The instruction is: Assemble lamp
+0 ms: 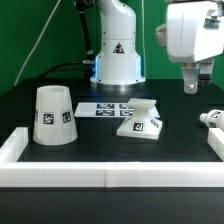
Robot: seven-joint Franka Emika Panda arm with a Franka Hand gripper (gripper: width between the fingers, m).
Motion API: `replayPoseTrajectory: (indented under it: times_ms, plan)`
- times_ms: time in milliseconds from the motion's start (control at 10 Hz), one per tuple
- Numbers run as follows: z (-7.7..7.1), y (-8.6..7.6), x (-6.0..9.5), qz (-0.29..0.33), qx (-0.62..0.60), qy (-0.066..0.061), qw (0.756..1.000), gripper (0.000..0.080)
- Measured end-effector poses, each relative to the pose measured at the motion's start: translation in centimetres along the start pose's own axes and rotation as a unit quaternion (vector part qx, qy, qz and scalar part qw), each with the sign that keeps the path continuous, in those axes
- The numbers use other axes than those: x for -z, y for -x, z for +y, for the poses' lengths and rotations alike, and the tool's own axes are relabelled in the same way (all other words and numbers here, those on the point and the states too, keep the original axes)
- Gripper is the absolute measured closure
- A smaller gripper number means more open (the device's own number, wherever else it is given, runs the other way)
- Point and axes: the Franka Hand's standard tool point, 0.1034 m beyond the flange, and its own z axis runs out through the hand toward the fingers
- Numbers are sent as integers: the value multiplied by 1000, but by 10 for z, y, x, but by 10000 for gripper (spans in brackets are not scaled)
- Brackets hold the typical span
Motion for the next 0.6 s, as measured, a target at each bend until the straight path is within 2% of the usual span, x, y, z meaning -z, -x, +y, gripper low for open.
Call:
replayPoseTrajectory:
  times_ms: [600]
  plan:
    - [0,4,-2,0,-1,0,1000,100]
